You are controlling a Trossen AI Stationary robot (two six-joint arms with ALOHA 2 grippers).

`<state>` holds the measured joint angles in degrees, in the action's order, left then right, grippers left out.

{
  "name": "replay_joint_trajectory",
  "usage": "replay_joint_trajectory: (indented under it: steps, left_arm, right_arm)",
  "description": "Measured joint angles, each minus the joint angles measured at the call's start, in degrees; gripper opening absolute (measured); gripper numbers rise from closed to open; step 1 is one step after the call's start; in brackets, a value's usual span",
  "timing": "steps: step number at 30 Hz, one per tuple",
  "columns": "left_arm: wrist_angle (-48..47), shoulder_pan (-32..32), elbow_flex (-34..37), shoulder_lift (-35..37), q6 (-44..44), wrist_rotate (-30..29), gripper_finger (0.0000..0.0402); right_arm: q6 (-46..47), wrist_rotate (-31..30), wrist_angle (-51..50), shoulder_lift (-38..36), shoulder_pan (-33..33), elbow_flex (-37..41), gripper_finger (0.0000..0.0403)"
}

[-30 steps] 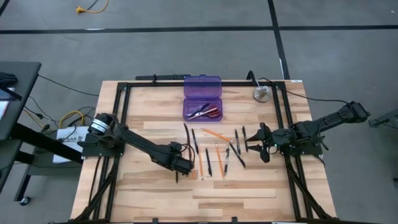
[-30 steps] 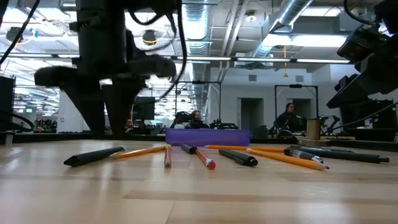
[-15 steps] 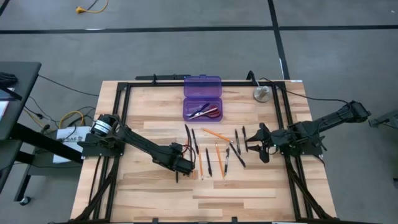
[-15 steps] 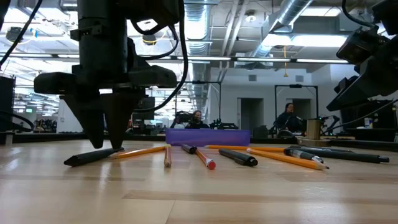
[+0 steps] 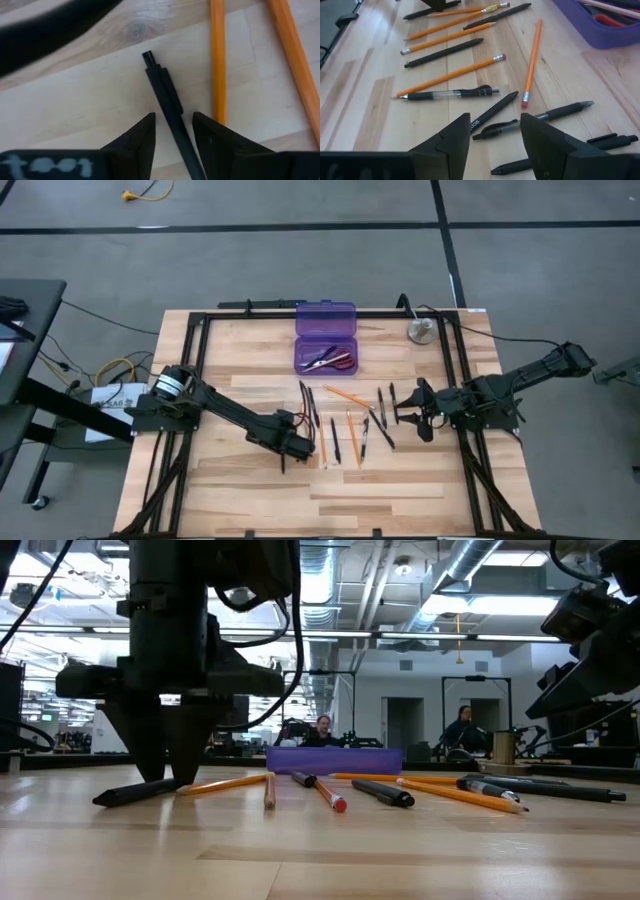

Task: Pick & place school supplies into a supply box
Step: Put the black pen into the violet supply box

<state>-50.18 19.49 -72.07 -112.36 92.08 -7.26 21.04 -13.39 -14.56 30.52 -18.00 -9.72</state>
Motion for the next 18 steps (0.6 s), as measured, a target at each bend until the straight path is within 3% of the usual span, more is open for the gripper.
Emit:
replay_joint_trajectory:
  steps: [8, 18]
  left_arm:
    - [-0.2, -0.48, -0.02, -0.6, -1.46, 0.83, 0.0111]
    - [-0.24, -0.55, 0.06, -0.74, -2.1, 1.56, 0.0022]
  right_arm:
    - [0.0, 0.0, -0.01, 0.0, 0.0, 0.02, 0.0169]
    - [0.01, 0.02, 0.0, 0.0, 0.0, 0.02, 0.0169]
